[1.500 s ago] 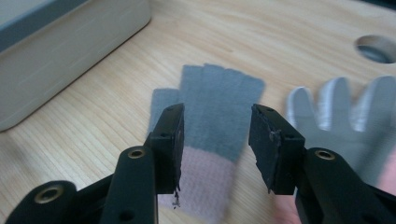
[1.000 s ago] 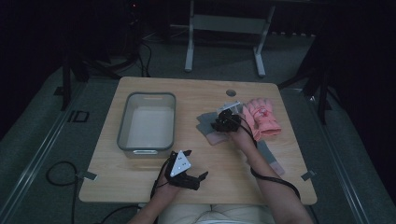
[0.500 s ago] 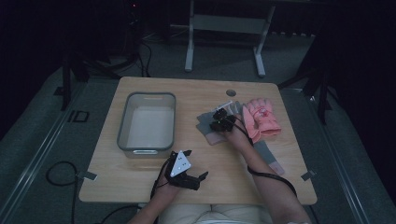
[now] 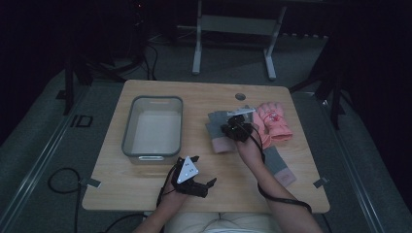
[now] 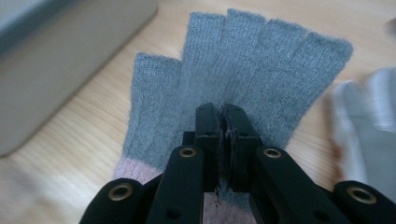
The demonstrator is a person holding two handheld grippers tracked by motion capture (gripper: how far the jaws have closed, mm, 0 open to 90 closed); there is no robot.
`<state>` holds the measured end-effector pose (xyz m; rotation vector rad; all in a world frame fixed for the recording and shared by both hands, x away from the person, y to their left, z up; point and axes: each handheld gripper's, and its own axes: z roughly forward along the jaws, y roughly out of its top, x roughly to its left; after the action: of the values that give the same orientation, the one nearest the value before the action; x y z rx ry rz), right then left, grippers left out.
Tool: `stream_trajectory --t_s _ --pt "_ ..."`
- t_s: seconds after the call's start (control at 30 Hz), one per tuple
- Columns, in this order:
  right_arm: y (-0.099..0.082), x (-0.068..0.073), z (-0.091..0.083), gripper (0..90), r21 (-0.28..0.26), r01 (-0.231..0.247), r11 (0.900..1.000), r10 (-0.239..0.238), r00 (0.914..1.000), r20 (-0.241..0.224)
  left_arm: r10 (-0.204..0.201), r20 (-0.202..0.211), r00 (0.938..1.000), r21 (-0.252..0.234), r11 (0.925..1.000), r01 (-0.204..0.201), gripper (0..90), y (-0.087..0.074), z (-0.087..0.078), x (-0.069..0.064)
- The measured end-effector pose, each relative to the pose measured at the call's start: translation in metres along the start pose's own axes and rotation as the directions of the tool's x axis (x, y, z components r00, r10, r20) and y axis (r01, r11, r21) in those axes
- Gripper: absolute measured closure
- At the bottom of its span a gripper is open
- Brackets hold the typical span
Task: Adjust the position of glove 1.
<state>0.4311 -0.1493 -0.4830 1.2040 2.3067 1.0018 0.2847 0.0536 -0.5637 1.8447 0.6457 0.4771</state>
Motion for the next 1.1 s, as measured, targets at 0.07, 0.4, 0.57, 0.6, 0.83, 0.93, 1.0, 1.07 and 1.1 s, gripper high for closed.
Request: stream_trajectory --t_s 0.07,0.4,0.57,0.6,0.83,0.93,1.0,1.07,1.1 --pt "-0.005 0.006 -0.018 85.6 -0.037 -0.027 0.9989 0.028 0.9995 0.016 -0.005 -0.007 1.0000 -0.004 1.0000 0.005 1.0 0.000 0.000 0.000" --pt "-0.049 0.028 -0.066 85.5 -0.084 -0.110 0.9903 0.113 0.9932 0.028 0.008 -0.010 0.9999 -0.009 0.9999 -0.008 1.0 0.000 0.000 -0.001" --pt "-0.087 0.032 -0.058 85.6 -0.032 -0.197 0.9799 0.198 0.9796 0.034 0.005 -0.009 0.9999 -0.008 1.0000 -0.005 1.0 0.000 0.000 -0.001" --pt "-0.091 0.036 -0.055 85.6 -0.025 -0.175 0.9843 0.176 0.9827 0.058 0.006 -0.009 0.9999 -0.008 1.0000 -0.006 1.0 0.000 0.000 -0.001" --pt "-0.115 0.041 -0.036 85.4 0.031 -0.214 0.9764 0.211 0.9752 0.065 0.007 -0.006 1.0000 -0.007 0.9999 -0.007 1.0 0.000 0.000 -0.001" --pt "-0.119 0.038 -0.032 84.9 0.036 -0.238 0.9705 0.235 0.9694 0.070 0.007 -0.006 1.0000 -0.007 0.9999 -0.007 1.0 0.000 0.000 -0.001" --pt "-0.121 0.040 -0.030 83.6 0.027 -0.232 0.9723 0.229 0.9698 0.083 0.008 -0.007 0.9999 -0.007 0.9999 -0.008 1.0 0.000 0.000 -0.002" --pt "-0.120 0.039 -0.029 82.1 0.031 -0.241 0.9700 0.238 0.9685 0.071 0.008 -0.006 1.0000 -0.007 0.9999 -0.008 1.0 0.000 0.000 -0.002" --pt "-0.120 0.039 -0.029 82.1 0.031 -0.241 0.9700 0.238 0.9685 0.071 0.007 -0.006 1.0000 -0.007 1.0000 -0.007 1.0 0.000 0.000 -0.001"
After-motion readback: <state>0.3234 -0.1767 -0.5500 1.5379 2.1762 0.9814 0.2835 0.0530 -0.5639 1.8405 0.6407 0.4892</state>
